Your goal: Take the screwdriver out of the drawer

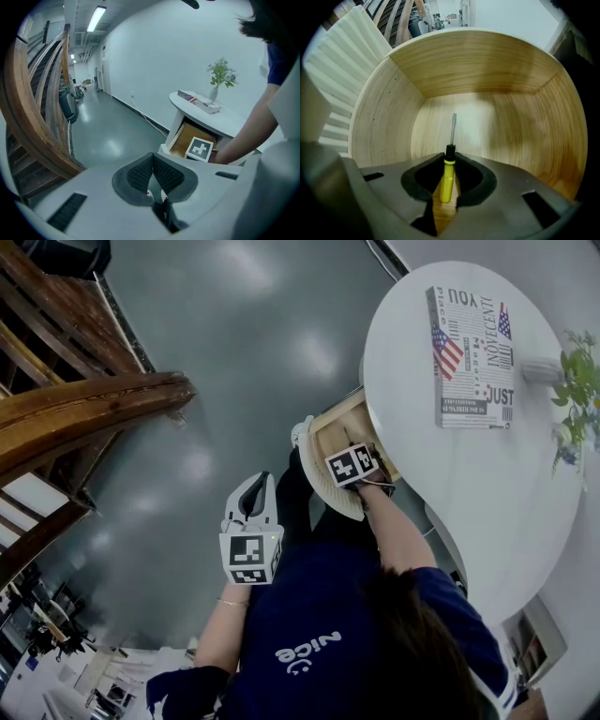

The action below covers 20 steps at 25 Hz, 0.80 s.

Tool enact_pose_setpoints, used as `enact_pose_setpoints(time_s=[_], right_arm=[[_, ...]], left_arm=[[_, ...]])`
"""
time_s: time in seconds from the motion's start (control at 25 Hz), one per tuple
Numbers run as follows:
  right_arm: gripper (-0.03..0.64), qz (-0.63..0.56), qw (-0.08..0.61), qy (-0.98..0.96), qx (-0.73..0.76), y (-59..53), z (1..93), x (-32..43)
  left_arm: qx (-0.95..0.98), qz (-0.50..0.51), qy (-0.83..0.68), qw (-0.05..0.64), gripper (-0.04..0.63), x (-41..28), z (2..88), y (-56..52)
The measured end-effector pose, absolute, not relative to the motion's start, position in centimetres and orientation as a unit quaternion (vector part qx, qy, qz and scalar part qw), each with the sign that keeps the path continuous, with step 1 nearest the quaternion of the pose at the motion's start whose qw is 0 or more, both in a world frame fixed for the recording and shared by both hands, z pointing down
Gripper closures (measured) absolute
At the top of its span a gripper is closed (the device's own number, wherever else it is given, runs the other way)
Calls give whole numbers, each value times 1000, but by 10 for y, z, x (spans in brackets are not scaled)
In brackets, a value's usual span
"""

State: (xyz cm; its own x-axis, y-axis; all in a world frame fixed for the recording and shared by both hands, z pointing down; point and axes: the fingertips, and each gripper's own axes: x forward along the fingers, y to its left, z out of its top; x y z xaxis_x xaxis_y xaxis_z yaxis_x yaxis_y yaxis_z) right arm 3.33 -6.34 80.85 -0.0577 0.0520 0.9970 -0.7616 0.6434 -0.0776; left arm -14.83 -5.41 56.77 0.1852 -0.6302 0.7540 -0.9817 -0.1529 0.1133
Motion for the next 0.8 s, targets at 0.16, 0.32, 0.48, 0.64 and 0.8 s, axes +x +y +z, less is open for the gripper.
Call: enact_pose_setpoints(time_s=[0.16, 0.32, 0.48, 0.64, 0.8], right_arm=[[538, 324, 615, -663, 278, -65, 801, 28], [538, 309, 601, -681, 282, -72, 787, 19], [538, 304, 589, -691, 286, -77, 768, 17], [538, 283, 578, -711, 285, -83, 744, 10], [538, 278, 565, -722, 287, -85, 723, 8]], left_arm=[[700, 282, -575, 316, 591, -150, 571, -50], [701, 273, -576, 320, 591, -146, 572, -53], [710, 265, -572, 314, 591, -137, 567, -61], [717, 259, -570, 305, 591, -133, 561, -69], [722, 255, -568, 300, 591, -131, 556, -76]])
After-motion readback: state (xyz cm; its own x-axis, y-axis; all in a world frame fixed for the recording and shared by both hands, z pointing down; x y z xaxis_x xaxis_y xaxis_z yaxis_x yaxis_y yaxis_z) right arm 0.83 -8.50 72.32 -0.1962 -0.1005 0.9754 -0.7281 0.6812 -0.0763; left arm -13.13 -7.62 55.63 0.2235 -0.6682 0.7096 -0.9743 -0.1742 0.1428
